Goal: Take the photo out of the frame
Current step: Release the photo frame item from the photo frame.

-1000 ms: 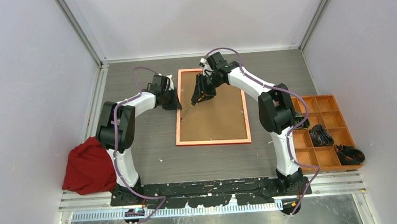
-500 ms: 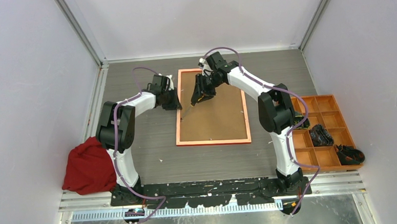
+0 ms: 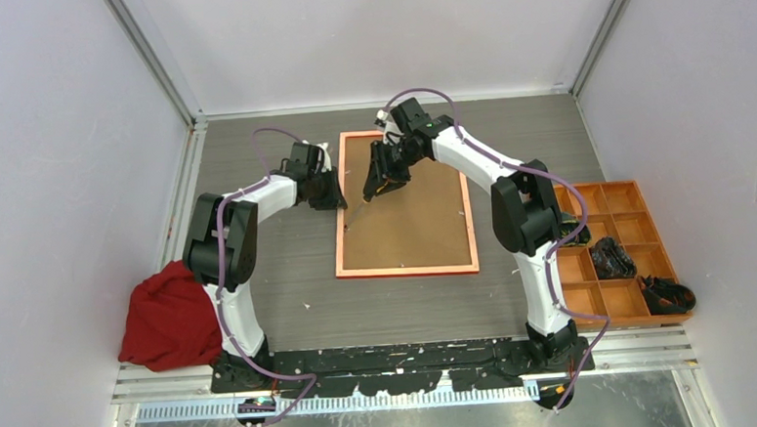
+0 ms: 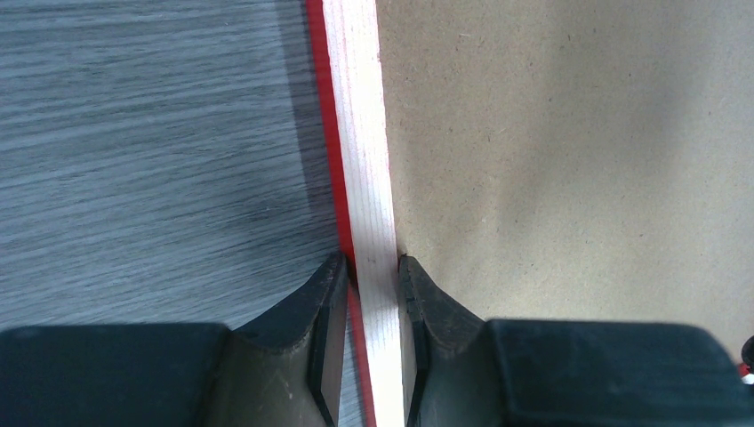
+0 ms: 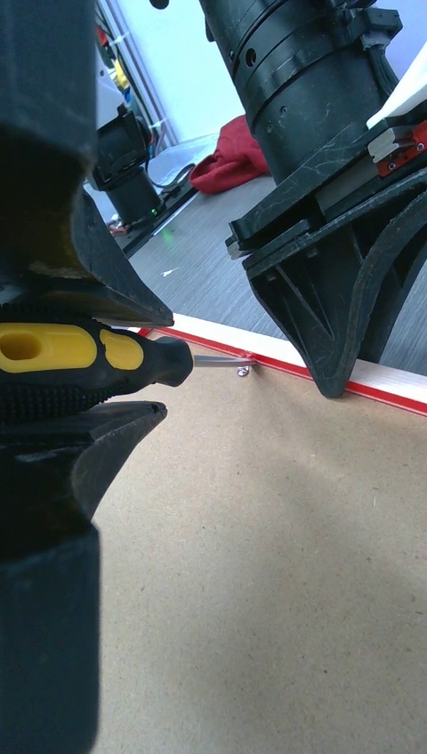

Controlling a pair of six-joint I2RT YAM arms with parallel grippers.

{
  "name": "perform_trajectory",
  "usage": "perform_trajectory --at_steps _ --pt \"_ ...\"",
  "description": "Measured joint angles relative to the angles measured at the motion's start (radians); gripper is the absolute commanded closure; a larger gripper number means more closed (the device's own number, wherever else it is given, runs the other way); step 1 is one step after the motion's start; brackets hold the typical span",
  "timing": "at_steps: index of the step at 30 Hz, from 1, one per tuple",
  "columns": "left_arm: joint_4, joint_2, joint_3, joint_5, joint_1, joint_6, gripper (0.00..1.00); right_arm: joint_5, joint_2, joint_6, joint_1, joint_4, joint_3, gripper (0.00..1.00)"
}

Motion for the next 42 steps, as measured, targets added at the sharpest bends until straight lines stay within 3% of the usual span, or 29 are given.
perform_trajectory --at_steps 42 --pt "0.000 0.000 0.000 0.000 0.001 -0.001 0.99 0.016 0.000 -0.035 0.010 -0.011 0.013 0.99"
